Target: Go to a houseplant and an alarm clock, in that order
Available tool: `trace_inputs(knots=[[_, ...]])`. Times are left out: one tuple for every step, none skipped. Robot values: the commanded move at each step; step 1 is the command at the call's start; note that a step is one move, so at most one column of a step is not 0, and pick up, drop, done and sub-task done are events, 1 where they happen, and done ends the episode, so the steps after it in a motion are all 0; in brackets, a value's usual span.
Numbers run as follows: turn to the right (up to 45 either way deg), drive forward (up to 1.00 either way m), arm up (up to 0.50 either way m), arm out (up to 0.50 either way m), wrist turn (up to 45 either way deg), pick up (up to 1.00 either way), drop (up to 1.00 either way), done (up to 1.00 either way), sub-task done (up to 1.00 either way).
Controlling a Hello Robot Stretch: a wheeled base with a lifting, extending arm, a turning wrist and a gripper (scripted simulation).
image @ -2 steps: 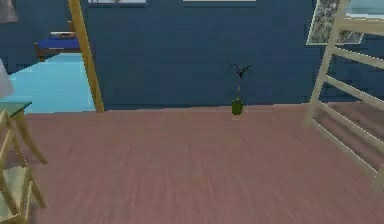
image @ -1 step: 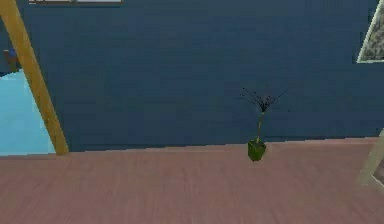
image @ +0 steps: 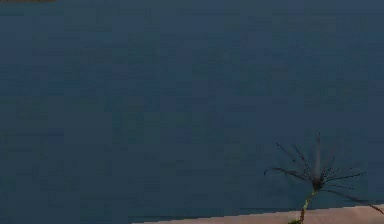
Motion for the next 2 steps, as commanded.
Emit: trace_inputs(knots=[[36.0, 0.00, 0.00, 0.00, 0.0, 0.00, 0.00, 0.00, 0.00], [0.0, 0.00, 0.00, 0.00, 0.0, 0.00, 0.00, 0.00, 1.00]])
